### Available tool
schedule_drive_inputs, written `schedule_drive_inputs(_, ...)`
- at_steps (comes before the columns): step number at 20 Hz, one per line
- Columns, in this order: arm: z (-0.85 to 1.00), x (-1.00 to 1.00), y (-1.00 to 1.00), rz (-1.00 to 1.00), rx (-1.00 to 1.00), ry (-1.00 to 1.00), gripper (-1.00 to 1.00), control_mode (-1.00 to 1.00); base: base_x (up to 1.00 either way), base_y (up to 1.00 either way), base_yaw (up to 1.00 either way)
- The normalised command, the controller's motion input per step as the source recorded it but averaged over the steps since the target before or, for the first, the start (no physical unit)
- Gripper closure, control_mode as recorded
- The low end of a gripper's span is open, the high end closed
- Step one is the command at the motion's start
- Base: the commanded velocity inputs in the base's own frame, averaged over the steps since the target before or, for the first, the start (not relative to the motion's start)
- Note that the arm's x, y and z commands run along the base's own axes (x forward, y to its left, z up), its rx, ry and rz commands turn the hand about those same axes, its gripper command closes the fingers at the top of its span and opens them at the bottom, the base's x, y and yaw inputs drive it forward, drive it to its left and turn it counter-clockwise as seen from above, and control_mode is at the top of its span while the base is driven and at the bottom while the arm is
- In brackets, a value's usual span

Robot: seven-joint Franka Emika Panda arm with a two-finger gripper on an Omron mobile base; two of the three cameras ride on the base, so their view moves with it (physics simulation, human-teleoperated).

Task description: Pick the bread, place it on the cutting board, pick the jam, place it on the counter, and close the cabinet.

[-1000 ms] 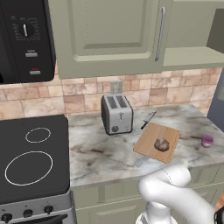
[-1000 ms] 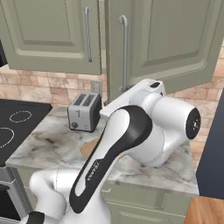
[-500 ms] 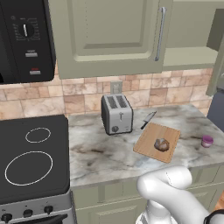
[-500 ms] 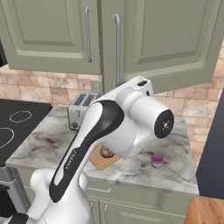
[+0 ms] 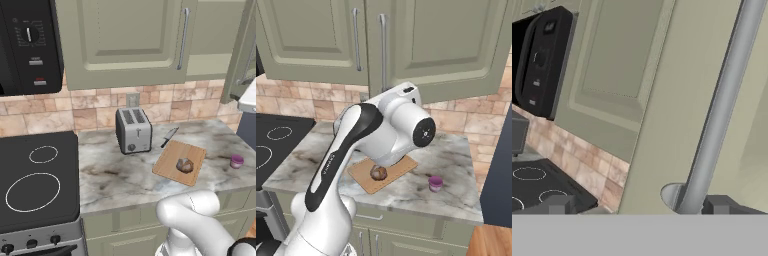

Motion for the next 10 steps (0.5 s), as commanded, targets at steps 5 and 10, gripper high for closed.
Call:
schedule_drive_inputs(5,-0.05,0.49,0.27,0.00,0.02,0.00,-1.00,-1.00,0.00,0.00,0.00)
schedule_drive_inputs(10,-0.07,0.48,0.23,0.00,0.01,0.00,-1.00,-1.00,0.00,0.00,0.00)
